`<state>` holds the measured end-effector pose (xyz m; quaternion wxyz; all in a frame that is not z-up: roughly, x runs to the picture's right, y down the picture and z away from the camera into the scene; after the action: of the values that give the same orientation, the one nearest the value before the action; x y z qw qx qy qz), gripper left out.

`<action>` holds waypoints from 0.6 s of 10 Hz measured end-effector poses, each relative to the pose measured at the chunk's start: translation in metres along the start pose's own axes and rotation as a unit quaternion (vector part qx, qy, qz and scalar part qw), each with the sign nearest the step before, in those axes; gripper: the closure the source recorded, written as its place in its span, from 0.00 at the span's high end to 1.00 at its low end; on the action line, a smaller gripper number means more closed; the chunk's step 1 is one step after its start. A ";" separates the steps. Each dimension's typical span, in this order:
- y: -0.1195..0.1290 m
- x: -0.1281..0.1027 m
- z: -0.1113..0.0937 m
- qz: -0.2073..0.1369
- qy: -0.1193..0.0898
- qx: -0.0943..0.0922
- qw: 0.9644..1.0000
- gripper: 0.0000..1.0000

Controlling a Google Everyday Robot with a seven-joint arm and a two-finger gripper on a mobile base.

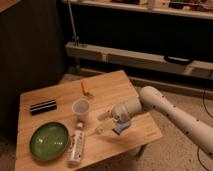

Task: Stand the bottle upright

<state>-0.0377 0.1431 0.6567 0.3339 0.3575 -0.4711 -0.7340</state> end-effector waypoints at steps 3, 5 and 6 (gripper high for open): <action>-0.012 0.033 -0.018 0.094 0.026 -0.079 0.992 0.64; -0.009 0.034 -0.023 0.149 0.050 -0.109 0.982 0.64; -0.007 0.033 -0.025 0.169 0.060 -0.120 0.977 0.64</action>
<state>-0.0348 0.1066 0.6359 0.5210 0.2734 -0.4128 -0.6953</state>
